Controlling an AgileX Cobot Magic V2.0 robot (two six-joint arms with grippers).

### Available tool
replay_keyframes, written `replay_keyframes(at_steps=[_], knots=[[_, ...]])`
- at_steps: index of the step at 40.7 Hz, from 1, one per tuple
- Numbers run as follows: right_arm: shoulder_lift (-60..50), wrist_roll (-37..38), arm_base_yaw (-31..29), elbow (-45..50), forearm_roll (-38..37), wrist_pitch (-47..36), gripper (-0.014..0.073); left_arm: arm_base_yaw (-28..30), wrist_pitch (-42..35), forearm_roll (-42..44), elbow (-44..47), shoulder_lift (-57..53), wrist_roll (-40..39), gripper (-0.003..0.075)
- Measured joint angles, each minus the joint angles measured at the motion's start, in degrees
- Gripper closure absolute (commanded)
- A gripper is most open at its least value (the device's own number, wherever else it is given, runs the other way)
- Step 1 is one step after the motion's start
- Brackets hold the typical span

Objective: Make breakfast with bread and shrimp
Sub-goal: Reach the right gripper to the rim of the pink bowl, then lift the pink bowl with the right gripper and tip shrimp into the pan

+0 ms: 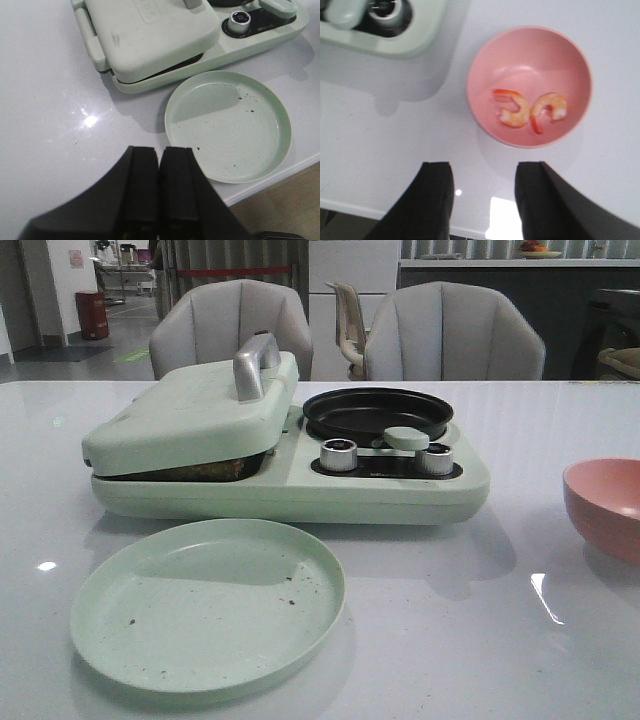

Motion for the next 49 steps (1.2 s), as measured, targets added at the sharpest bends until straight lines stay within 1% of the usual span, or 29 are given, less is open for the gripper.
replay_keyframes(at_steps=[4, 7, 12, 17, 24, 31, 34, 40, 44, 45, 49], knots=[[4.6, 0.1, -6.3, -1.1, 0.0, -0.1, 0.0183, 0.0, 0.0, 0.0, 0.0, 0.0, 0.0, 0.0619], [7.6, 0.1, -9.8, -1.3, 0.0, -1.2, 0.0183, 0.0, 0.0, 0.0, 0.0, 0.0, 0.0, 0.0619], [12.8, -0.3, -13.8, -1.3, 0.0, -4.5, 0.0183, 0.0, 0.0, 0.0, 0.0, 0.0, 0.0, 0.0619], [18.1, -0.8, -15.2, -1.3, 0.0, -9.0, 0.0183, 0.0, 0.0, 0.0, 0.0, 0.0, 0.0, 0.0619], [24.9, -0.9, -15.2, -1.3, 0.0, -16.8, 0.0183, 0.0, 0.0, 0.0, 0.0, 0.0, 0.0, 0.0619], [30.6, -0.9, -15.2, -1.8, 0.0, -22.5, 0.0193, 0.0, 0.0, 0.0, 0.0, 0.0, 0.0, 0.0619], [32.7, -0.9, -15.2, -2.3, 0.0, -23.5, 0.0246, 0.0, 0.0, 0.0, 0.0, 0.0, 0.0, 0.0619], [35.2, -0.9, -15.2, -3.5, 0.0, -24.4, 0.0439, 0.0, 0.0, 0.0, 0.0, 0.0, 0.0, 0.0619], [35.3, -0.9, -15.2, -3.8, 0.6, -25.1, 0.0551, 0.0, 0.0, 0.0, 0.0, 0.0, 0.0, 0.0619], [35.3, -0.9, -15.2, -4.0, 0.7, -25.5, 0.0564, 0.0, 0.0, 0.0, 0.0, 0.0, 0.0, 0.0619], [35.3, -0.9, -15.2, -4.1, 0.7, -26.1, 0.055, 0.0, 0.0, 0.0, 0.1, 0.0, 0.0, 0.0619]])
